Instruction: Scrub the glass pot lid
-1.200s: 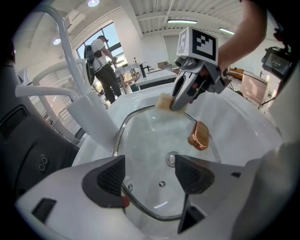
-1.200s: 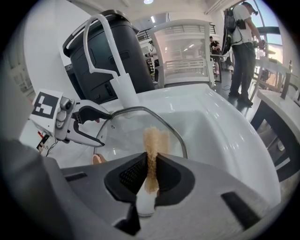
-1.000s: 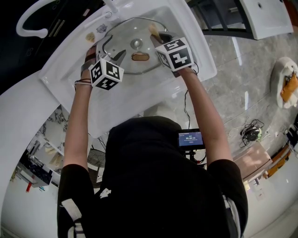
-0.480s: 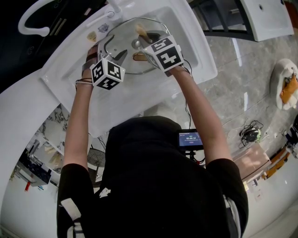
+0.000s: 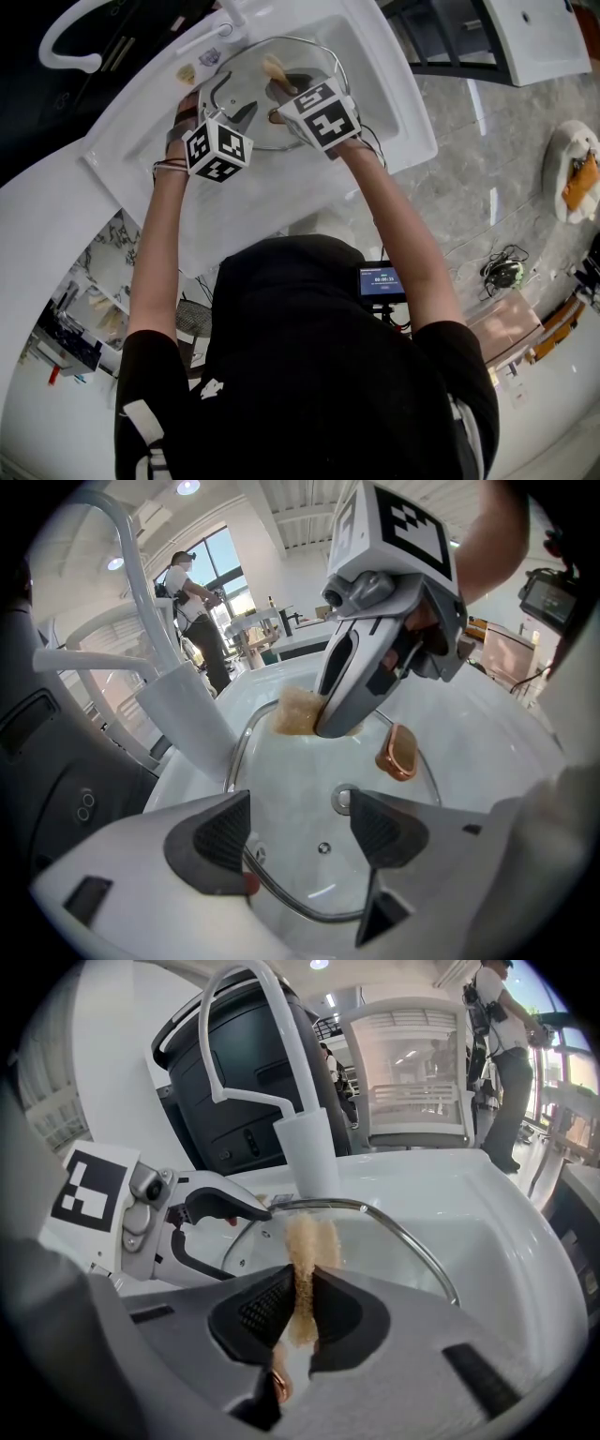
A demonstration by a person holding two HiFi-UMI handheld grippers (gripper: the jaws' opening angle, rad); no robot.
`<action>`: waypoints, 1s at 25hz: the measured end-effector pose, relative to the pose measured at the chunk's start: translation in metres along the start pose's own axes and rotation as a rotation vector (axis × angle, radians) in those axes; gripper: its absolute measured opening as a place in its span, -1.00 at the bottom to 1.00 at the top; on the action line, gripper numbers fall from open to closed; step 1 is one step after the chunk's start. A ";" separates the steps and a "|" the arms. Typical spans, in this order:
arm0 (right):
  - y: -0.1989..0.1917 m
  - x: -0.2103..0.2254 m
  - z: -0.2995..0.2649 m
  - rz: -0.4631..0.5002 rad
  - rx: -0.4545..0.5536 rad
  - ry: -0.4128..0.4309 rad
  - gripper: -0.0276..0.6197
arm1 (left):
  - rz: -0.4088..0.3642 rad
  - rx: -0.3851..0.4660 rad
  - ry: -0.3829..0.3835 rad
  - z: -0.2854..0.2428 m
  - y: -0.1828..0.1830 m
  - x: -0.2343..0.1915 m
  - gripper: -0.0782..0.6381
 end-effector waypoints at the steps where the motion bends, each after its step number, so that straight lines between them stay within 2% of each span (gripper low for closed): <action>1: 0.000 0.000 0.000 0.001 0.001 0.001 -0.85 | 0.000 0.000 0.000 0.000 0.000 0.000 0.07; 11: 0.002 0.003 0.006 -0.010 0.015 -0.017 -0.85 | 0.000 -0.008 -0.001 -0.001 0.000 -0.001 0.07; 17: 0.000 0.004 0.016 -0.008 0.012 -0.043 -0.85 | -0.026 -0.042 0.002 -0.001 0.001 0.000 0.07; 22: -0.001 0.003 0.034 -0.003 0.011 -0.070 -0.85 | -0.005 -0.073 0.010 0.004 -0.004 0.004 0.07; 25: -0.002 0.001 0.043 0.000 0.020 -0.084 -0.85 | 0.047 -0.056 -0.010 0.013 -0.003 0.006 0.06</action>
Point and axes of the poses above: the fingertips, and each gripper's own axes: z backward along the fingers, x to its right, y out of its top, the point moved 5 cm from there along z, backward along the fingers, and after that the axes turned 5 degrees about -x, right-handed, at the moved point
